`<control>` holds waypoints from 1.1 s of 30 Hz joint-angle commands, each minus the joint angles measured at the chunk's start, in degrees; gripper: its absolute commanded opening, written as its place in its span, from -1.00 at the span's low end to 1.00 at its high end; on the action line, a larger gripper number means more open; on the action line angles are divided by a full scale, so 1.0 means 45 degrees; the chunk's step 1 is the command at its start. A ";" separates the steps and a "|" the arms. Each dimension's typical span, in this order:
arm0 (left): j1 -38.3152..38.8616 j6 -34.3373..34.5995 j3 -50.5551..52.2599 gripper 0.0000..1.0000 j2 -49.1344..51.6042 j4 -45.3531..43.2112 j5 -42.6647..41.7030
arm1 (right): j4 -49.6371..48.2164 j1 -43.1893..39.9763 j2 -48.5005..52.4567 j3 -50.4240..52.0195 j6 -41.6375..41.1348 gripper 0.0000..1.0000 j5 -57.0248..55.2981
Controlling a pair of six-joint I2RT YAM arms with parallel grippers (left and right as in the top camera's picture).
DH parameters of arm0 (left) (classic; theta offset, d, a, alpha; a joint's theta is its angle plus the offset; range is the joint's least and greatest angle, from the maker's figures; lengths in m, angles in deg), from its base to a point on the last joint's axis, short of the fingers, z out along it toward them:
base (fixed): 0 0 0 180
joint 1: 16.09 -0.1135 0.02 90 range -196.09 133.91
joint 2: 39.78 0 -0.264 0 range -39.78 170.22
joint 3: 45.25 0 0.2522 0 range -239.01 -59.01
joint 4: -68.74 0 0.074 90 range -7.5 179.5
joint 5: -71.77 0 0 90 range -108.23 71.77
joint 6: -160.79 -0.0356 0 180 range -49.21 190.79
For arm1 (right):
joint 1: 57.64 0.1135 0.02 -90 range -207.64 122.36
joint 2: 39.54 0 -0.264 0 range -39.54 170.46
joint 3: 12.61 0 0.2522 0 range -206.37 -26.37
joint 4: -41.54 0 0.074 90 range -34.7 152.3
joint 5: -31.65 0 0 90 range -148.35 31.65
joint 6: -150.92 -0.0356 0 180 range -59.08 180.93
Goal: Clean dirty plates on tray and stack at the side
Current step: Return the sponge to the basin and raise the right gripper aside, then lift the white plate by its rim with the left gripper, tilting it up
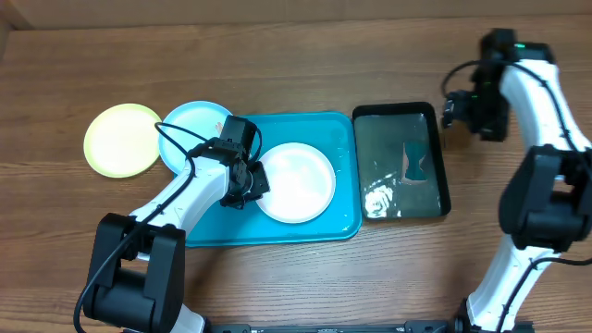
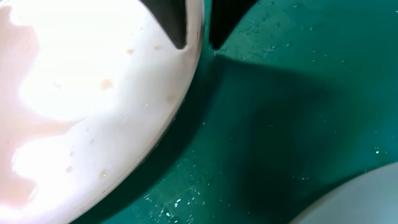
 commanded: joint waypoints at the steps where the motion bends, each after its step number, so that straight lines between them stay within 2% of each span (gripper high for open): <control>1: 0.0097 -0.0160 0.0063 -0.54 0.0151 -0.0005 -0.0053 | 0.0029 -0.0865 -0.0384 -0.0228 -0.0209 0.85 0.0073; 2: 0.0097 -0.0160 0.0063 -0.53 0.0151 0.0005 -0.0053 | 0.0024 -0.1030 -0.0384 -0.0228 -0.0209 1.00 0.0073; 9: 0.0097 -0.0151 0.0335 -0.49 0.0151 -0.0233 -0.0053 | -0.0287 -0.2035 -0.0384 -0.0228 -0.0199 1.00 0.0063; 16: 0.0102 -0.0107 0.0408 -0.57 0.0151 -0.0345 -0.0058 | -0.1001 -0.2157 -0.0384 -0.0228 -0.0199 1.00 0.0063; 18: 0.0102 -0.0107 0.0408 -0.71 0.0151 -0.0345 -0.0058 | -0.1146 -0.2157 -0.0384 -0.0228 -0.0199 1.00 0.0063; 24: 0.0102 -0.0107 0.0408 -0.92 0.0151 -0.0389 -0.0058 | -0.1559 -0.2157 -0.0384 -0.0228 -0.0199 1.00 0.0063; 29: 0.0063 -0.0296 -0.0087 -0.92 0.0083 -0.0253 -0.0092 | -0.1661 -0.2157 -0.0384 -0.0228 -0.0199 1.00 0.0063; 33: -0.0019 -0.0607 -0.1666 -0.92 0.0005 0.0588 0.0238 | -0.1656 -0.2157 -0.0384 -0.0228 -0.0199 1.00 0.0063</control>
